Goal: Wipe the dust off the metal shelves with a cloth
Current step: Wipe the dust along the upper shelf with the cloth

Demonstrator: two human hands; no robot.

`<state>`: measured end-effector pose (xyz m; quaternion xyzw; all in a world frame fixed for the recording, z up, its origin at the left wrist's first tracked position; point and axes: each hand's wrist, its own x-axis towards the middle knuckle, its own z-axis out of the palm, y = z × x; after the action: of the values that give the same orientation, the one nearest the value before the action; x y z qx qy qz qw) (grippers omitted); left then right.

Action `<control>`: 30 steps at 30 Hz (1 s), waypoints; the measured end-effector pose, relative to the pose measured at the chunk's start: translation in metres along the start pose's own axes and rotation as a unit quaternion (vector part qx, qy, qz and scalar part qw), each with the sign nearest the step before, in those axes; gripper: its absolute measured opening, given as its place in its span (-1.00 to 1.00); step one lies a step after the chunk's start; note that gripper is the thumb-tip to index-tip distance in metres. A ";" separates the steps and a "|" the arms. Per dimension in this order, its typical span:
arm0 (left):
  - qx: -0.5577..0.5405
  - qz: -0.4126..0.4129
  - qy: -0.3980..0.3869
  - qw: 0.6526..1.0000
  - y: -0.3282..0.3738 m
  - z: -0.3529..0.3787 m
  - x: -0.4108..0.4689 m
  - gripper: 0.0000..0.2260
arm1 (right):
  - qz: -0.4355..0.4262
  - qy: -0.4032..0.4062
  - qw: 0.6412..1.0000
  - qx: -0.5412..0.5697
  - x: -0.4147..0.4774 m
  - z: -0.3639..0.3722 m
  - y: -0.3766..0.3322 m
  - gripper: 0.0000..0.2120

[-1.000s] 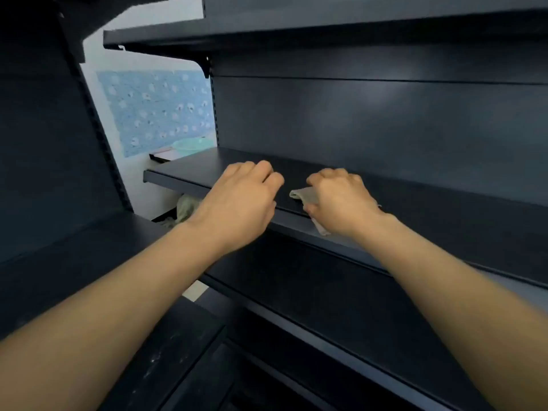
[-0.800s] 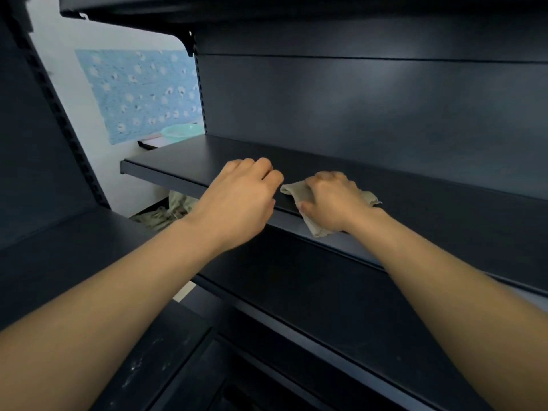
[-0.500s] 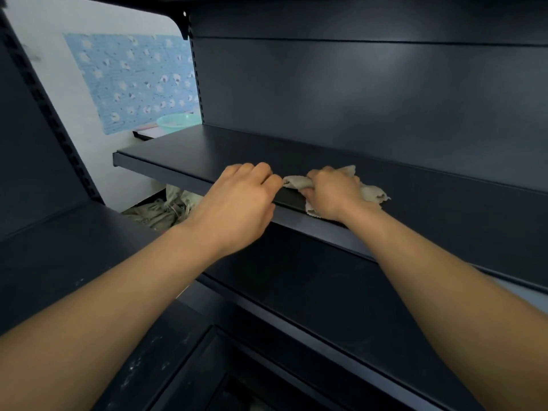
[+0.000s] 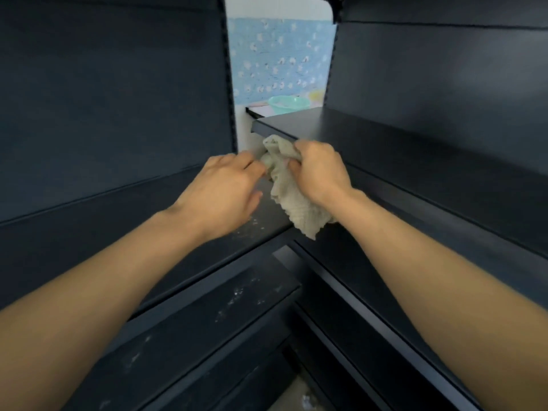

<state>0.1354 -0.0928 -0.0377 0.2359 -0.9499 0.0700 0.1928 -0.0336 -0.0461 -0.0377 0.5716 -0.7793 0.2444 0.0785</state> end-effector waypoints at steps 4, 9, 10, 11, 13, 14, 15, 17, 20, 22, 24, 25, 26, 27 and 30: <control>-0.006 -0.076 -0.022 0.997 -0.029 -0.009 -0.050 -0.70 | -0.017 -0.221 0.967 0.124 0.001 0.036 -0.045 -0.45; -0.012 -0.126 -0.079 0.989 -0.041 -0.005 -0.095 -0.64 | -0.027 -0.282 0.959 0.011 0.000 0.058 -0.061 -0.50; -0.014 -0.130 -0.088 0.988 -0.041 -0.003 -0.101 -0.63 | -0.027 -0.305 0.952 -0.030 -0.003 0.064 -0.061 -0.50; -0.012 -0.132 -0.093 0.987 -0.041 -0.001 -0.104 -0.63 | -0.022 -0.322 0.945 -0.052 -0.007 0.070 -0.060 -0.49; -0.007 -0.131 -0.103 0.986 -0.039 0.003 -0.109 -0.64 | -0.006 -0.337 0.940 -0.051 -0.015 0.084 -0.058 -0.47; -0.007 -0.131 -0.109 0.985 -0.039 0.005 -0.111 -0.64 | -0.001 -0.336 0.941 -0.049 -0.018 0.091 -0.058 -0.47; -0.006 -0.131 -0.116 0.985 -0.038 0.008 -0.111 -0.65 | 0.002 -0.329 0.943 -0.050 -0.021 0.097 -0.058 -0.47; -0.005 -0.129 -0.130 0.983 -0.037 0.016 -0.112 -0.65 | -0.002 -0.312 0.949 -0.054 -0.026 0.105 -0.059 -0.47; -0.019 -0.143 -0.151 0.978 -0.037 0.028 -0.112 -0.67 | -0.015 -0.299 0.953 -0.045 -0.030 0.105 -0.059 -0.46; -0.028 -0.149 -0.157 0.976 -0.037 0.036 -0.113 -0.67 | -0.004 -0.251 0.968 0.002 -0.030 0.104 -0.057 -0.50; -0.035 -0.154 -0.152 0.976 -0.037 0.041 -0.111 -0.68 | 0.030 -0.172 0.983 0.049 -0.032 0.106 -0.058 -0.57; -0.038 -0.158 -0.145 0.976 -0.038 0.044 -0.111 -0.68 | 0.034 -0.151 0.987 0.035 -0.034 0.109 -0.060 -0.57; -0.040 -0.160 -0.137 0.977 -0.039 0.046 -0.110 -0.69 | 0.029 -0.153 0.988 0.005 -0.036 0.114 -0.062 -0.55; -0.041 -0.161 -0.128 0.978 -0.040 0.048 -0.108 -0.69 | 0.022 -0.169 0.985 -0.022 -0.036 0.118 -0.063 -0.52; -0.046 -0.158 -0.105 0.981 -0.043 0.053 -0.107 -0.69 | 0.010 -0.211 0.976 -0.047 -0.028 0.122 -0.061 -0.49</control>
<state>0.2249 -0.0975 -0.1271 0.3797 -0.9179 -0.0300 0.1113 0.0517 -0.0938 -0.1370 0.5978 -0.7948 0.0825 -0.0634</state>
